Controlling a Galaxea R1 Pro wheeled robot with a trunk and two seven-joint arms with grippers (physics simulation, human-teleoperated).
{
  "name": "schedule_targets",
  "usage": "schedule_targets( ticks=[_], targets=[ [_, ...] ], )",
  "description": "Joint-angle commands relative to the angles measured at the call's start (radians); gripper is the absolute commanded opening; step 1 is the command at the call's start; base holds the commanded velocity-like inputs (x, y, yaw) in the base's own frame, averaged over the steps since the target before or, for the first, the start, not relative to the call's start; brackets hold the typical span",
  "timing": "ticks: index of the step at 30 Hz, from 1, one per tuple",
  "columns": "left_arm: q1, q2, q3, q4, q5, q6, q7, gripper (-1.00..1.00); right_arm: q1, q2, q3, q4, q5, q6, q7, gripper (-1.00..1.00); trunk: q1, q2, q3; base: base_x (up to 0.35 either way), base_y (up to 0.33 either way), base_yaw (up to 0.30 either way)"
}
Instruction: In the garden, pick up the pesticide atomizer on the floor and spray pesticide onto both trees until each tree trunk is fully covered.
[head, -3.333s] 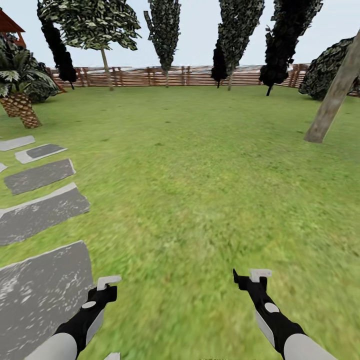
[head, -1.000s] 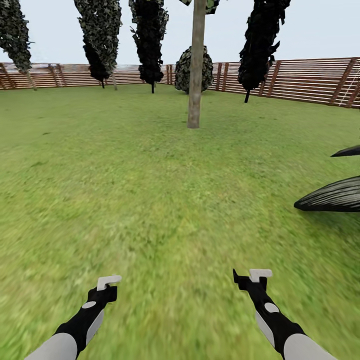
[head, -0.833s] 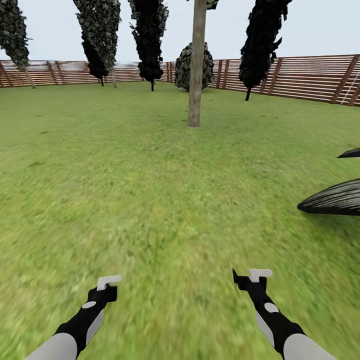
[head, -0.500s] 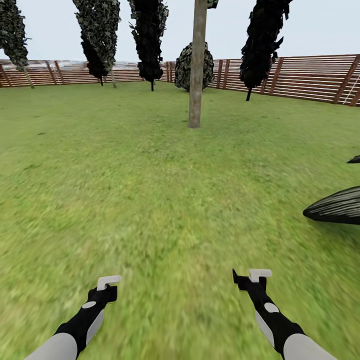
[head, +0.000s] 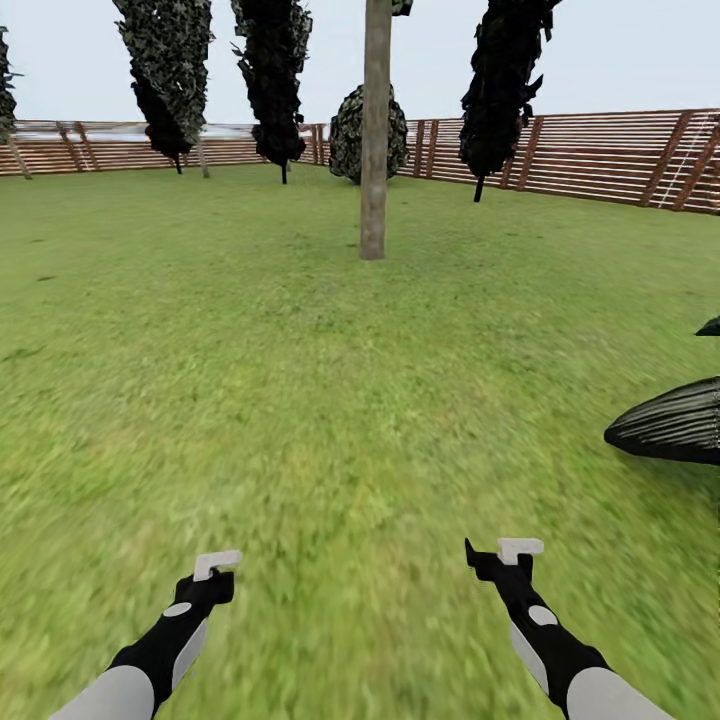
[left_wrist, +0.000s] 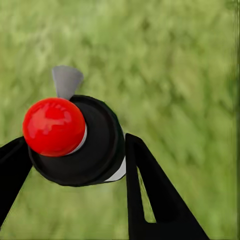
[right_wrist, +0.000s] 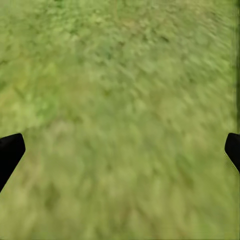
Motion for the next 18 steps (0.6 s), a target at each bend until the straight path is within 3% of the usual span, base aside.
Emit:
schedule_targets(
  ticks=[1, 18],
  targets=[
    [0.000, 0.000, 0.000, 0.000, 0.000, 0.000, 0.000, -1.00, 0.000, 0.000, 0.000, 0.000, 0.000, 0.000, 0.000, 1.00, 0.000, 0.000, 0.001, 0.330, 0.141, -0.244],
    [0.000, 0.000, 0.000, 0.000, 0.001, 0.000, 0.001, -1.00, 0.000, 0.000, 0.000, 0.007, 0.000, 0.000, 0.000, 1.00, 0.000, 0.000, 0.018, 0.322, 0.152, -0.204]
  ],
)
